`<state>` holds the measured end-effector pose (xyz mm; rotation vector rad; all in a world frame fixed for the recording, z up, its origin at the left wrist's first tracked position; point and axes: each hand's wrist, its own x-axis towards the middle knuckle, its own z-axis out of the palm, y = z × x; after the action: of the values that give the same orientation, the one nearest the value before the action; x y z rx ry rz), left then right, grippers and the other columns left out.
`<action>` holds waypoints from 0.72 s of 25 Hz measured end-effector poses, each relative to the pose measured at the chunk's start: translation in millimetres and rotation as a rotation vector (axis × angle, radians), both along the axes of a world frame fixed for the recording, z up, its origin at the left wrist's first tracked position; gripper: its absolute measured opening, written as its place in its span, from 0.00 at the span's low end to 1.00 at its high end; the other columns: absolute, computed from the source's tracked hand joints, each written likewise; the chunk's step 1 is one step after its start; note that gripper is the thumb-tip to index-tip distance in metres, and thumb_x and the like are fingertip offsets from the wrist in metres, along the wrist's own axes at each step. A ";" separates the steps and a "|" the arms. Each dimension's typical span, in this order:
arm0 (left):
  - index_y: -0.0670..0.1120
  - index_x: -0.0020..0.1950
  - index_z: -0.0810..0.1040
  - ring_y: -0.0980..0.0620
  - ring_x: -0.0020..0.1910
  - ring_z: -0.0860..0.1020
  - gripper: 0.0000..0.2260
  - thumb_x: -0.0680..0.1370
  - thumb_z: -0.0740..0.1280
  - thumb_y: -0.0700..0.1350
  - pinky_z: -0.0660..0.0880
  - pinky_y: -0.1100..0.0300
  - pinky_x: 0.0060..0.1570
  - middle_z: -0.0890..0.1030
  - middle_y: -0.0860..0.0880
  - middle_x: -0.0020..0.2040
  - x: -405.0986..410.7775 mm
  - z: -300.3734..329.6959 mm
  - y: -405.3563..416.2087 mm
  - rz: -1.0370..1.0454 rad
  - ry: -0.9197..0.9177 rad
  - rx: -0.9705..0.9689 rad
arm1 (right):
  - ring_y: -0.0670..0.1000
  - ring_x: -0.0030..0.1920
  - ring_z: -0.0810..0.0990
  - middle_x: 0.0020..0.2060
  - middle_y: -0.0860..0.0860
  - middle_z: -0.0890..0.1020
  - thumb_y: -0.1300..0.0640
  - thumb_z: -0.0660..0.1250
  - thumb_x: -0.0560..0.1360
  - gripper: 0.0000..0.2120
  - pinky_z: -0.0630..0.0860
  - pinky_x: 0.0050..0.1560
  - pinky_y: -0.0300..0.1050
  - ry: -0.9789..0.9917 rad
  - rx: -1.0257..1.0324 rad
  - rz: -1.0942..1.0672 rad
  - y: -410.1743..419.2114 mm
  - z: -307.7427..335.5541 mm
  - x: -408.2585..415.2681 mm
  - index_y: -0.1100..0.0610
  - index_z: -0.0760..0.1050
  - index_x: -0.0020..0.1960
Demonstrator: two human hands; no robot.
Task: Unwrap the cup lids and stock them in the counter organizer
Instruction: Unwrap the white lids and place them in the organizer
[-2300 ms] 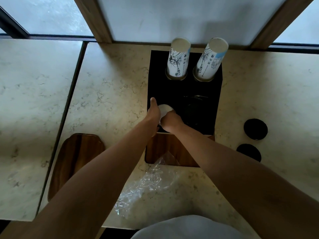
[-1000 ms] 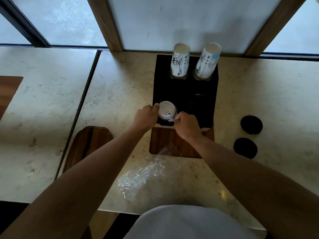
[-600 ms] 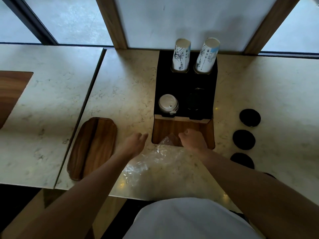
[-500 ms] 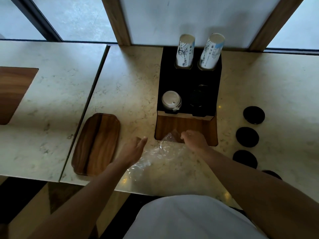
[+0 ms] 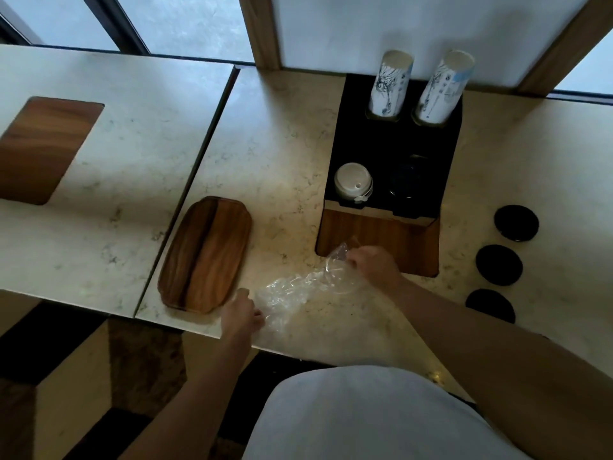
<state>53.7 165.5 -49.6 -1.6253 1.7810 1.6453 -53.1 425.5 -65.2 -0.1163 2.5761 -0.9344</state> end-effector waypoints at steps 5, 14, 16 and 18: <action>0.40 0.38 0.78 0.48 0.25 0.74 0.09 0.77 0.65 0.42 0.72 0.58 0.29 0.78 0.44 0.30 -3.4 1.1 9.1 0.088 0.064 0.159 | 0.50 0.33 0.79 0.27 0.46 0.80 0.49 0.65 0.71 0.12 0.72 0.43 0.49 -0.147 -0.088 -0.278 -12.9 3.9 0.3 0.54 0.77 0.32; 0.38 0.45 0.78 0.46 0.32 0.76 0.02 0.77 0.67 0.35 0.76 0.54 0.35 0.78 0.41 0.37 -7.0 -4.7 10.7 0.252 0.002 0.416 | 0.50 0.33 0.78 0.31 0.48 0.81 0.54 0.64 0.75 0.11 0.71 0.37 0.44 0.008 -0.083 -0.268 -20.0 7.4 -3.8 0.54 0.78 0.36; 0.38 0.42 0.78 0.48 0.27 0.75 0.04 0.77 0.67 0.34 0.76 0.57 0.29 0.78 0.41 0.35 -8.5 -5.4 13.1 0.217 0.013 0.394 | 0.51 0.37 0.82 0.34 0.50 0.83 0.54 0.64 0.76 0.09 0.75 0.36 0.46 -0.002 -0.136 -0.262 -23.5 8.3 -5.4 0.55 0.80 0.40; 0.37 0.41 0.77 0.49 0.25 0.75 0.06 0.77 0.65 0.32 0.75 0.59 0.26 0.76 0.40 0.34 -9.5 -6.0 14.3 0.197 0.048 0.350 | 0.52 0.39 0.83 0.36 0.50 0.84 0.54 0.64 0.76 0.09 0.77 0.39 0.48 -0.018 -0.163 -0.242 -27.8 8.8 -8.6 0.55 0.80 0.41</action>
<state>44.2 179.8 -55.6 -1.6467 1.2890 1.9642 -61.7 397.8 -56.4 0.1620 2.5335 -1.2265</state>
